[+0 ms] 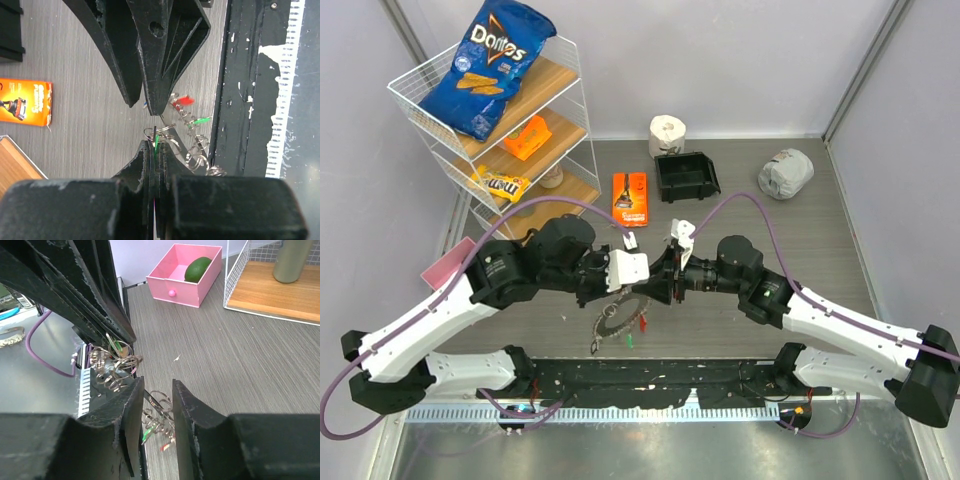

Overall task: Remove the keys from the keyring
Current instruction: Remove the key from the keyring.

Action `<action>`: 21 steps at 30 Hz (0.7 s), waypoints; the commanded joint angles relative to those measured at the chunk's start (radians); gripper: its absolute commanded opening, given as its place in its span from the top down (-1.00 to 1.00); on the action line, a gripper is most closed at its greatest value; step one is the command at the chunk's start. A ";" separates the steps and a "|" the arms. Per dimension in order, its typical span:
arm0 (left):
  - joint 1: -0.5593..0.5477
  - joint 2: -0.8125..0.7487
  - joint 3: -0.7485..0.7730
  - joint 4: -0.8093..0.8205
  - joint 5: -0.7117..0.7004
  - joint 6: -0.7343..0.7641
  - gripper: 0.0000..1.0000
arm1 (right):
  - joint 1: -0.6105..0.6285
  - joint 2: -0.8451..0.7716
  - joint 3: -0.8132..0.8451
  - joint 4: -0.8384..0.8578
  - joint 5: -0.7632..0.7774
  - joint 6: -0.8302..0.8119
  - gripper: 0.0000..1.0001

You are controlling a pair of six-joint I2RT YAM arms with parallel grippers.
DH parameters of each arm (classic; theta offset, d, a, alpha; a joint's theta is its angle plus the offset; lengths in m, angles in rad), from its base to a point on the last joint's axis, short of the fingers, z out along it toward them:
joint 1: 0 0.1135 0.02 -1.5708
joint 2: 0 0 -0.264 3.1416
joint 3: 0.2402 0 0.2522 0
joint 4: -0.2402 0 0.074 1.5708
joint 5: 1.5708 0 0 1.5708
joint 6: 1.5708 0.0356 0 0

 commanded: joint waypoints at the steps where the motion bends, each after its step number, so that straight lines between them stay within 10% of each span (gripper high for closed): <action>1: -0.008 -0.042 -0.006 0.094 0.029 0.022 1.00 | 0.006 0.001 0.039 0.028 -0.003 -0.016 0.27; 21: -0.021 -0.060 -0.014 0.129 -0.032 0.035 1.00 | 0.006 0.004 0.016 0.062 -0.149 -0.010 0.21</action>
